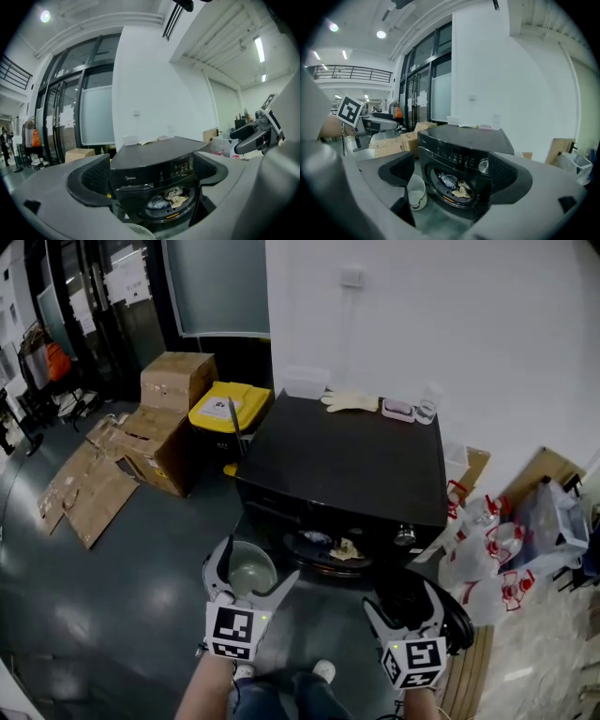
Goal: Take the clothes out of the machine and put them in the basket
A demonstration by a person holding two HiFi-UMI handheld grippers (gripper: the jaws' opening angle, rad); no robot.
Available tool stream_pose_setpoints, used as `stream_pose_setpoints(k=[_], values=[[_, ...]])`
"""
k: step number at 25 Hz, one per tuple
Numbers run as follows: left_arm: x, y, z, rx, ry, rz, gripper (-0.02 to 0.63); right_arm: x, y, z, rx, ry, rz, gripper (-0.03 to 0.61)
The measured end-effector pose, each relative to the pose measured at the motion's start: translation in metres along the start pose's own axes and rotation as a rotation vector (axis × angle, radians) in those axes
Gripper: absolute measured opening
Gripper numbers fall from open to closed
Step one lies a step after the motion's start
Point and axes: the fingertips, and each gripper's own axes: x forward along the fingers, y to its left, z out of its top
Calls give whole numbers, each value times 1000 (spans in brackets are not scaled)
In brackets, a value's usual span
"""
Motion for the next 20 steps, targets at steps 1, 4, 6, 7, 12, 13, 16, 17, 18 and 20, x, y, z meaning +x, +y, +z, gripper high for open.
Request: stream_pose_setpoints(k=[1, 4, 6, 7, 12, 13, 16, 17, 18, 20], values=[[0, -3, -4, 6, 10, 6, 537, 3, -1, -4, -2, 7, 13, 474], [5, -8, -12, 22, 31, 14, 537, 13, -5, -13, -6, 19, 46, 474], [13, -10, -20, 39, 43, 7, 538, 19, -6, -21, -15, 28, 66, 472], [17, -10, -24, 48, 49, 2, 537, 21, -6, -25, -20, 34, 73, 472], [38, -11, -35, 79, 50, -30, 537, 40, -14, -42, -20, 55, 66, 472], [42, -11, -39, 78, 49, -37, 537, 45, -16, -45, -10, 56, 61, 471], [56, -12, -57, 67, 62, -59, 537, 64, -16, -60, 36, 64, 45, 471], [62, -13, -65, 67, 71, -70, 537, 70, -15, -67, 51, 68, 40, 471], [67, -15, -74, 66, 79, -82, 537, 76, -15, -73, 61, 72, 36, 470], [78, -17, -91, 61, 94, -101, 537, 89, -13, -87, 65, 82, 27, 469]])
